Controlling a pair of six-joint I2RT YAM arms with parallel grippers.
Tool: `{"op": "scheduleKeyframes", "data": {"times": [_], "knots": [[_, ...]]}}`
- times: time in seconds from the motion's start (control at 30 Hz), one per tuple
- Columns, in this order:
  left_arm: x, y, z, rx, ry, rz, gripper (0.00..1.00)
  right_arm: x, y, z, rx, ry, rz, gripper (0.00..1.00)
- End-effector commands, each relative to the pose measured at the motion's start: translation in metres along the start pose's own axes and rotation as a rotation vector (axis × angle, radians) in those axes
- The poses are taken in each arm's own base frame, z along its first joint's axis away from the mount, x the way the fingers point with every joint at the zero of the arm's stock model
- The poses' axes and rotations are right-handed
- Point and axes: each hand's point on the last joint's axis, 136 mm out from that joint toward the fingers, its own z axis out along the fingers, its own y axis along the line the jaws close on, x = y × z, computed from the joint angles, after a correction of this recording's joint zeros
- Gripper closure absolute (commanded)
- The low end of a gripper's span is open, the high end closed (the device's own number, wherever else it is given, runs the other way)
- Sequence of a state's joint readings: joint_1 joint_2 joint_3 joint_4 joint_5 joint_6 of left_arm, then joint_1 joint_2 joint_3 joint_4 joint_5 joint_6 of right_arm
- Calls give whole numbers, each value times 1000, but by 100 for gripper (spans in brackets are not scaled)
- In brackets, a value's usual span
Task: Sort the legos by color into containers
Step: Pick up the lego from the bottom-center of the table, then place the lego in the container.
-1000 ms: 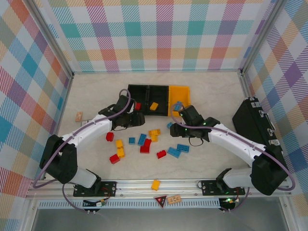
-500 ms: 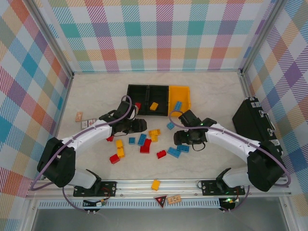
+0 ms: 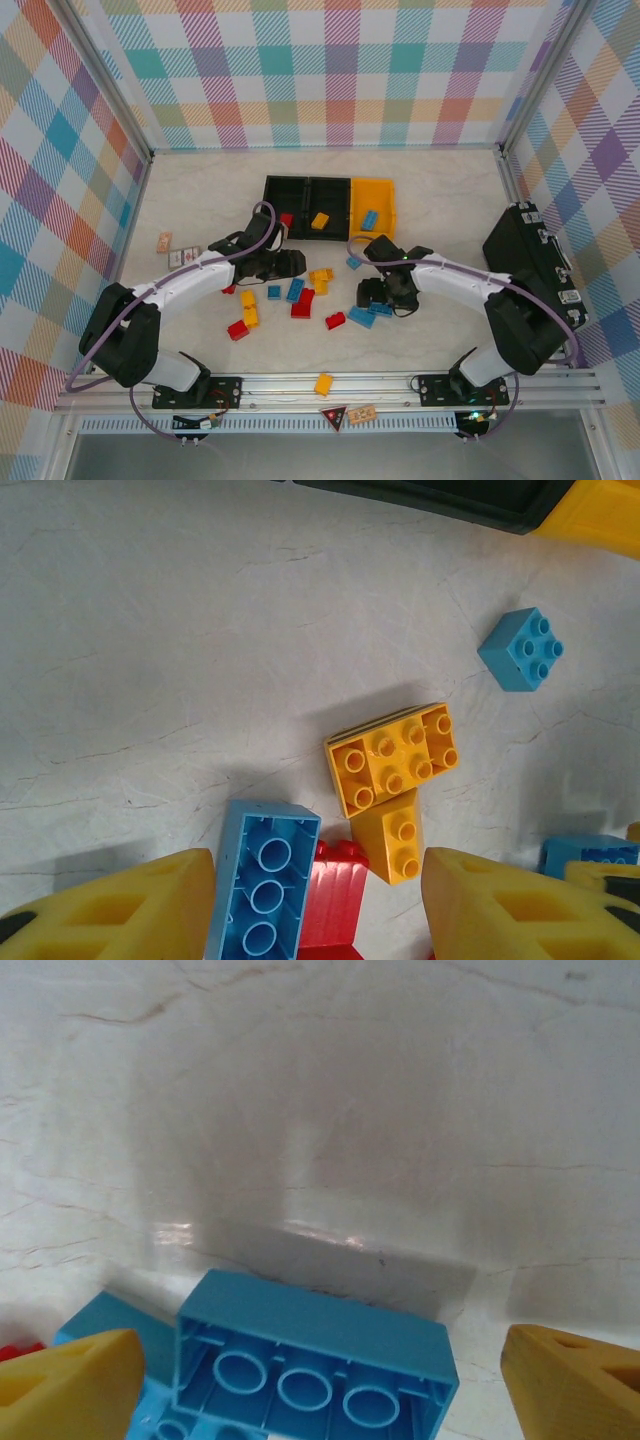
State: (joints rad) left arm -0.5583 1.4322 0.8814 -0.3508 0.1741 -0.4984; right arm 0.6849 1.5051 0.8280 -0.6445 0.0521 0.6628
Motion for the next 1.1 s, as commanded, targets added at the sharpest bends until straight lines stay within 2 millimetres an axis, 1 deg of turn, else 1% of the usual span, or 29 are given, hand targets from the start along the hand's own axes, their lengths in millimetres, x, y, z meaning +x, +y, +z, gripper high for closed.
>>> {"op": "scheduleKeyframes", "data": {"times": [0.0, 0.13, 0.23, 0.37, 0.47, 0.63, 0.8, 0.87, 1.07], "knots": [[6, -1, 2, 7, 5, -7, 43, -2, 4, 1, 12, 2, 27, 17], [6, -3, 2, 15, 6, -10, 43, -7, 1, -3, 29, -27, 36, 32], [5, -4, 2, 16, 1, -7, 43, -13, 0, -12, 34, -63, 32, 39], [5, -6, 3, 22, 3, -11, 43, -25, 5, -27, 32, -112, 4, 41], [4, -9, 0, 33, -5, -11, 43, -40, 10, -40, 34, -159, -29, 41], [1, -13, -6, 45, -25, -14, 43, -78, 24, -64, 15, -243, -71, 41], [2, -11, -10, 40, -36, -21, 43, -118, 34, -83, 3, -318, -90, 41], [3, -10, -10, 38, -36, -22, 43, -135, 34, -87, 5, -334, -88, 41], [2, -9, -12, 35, -41, -29, 43, -182, 33, -87, 14, -355, -68, 40]]}}
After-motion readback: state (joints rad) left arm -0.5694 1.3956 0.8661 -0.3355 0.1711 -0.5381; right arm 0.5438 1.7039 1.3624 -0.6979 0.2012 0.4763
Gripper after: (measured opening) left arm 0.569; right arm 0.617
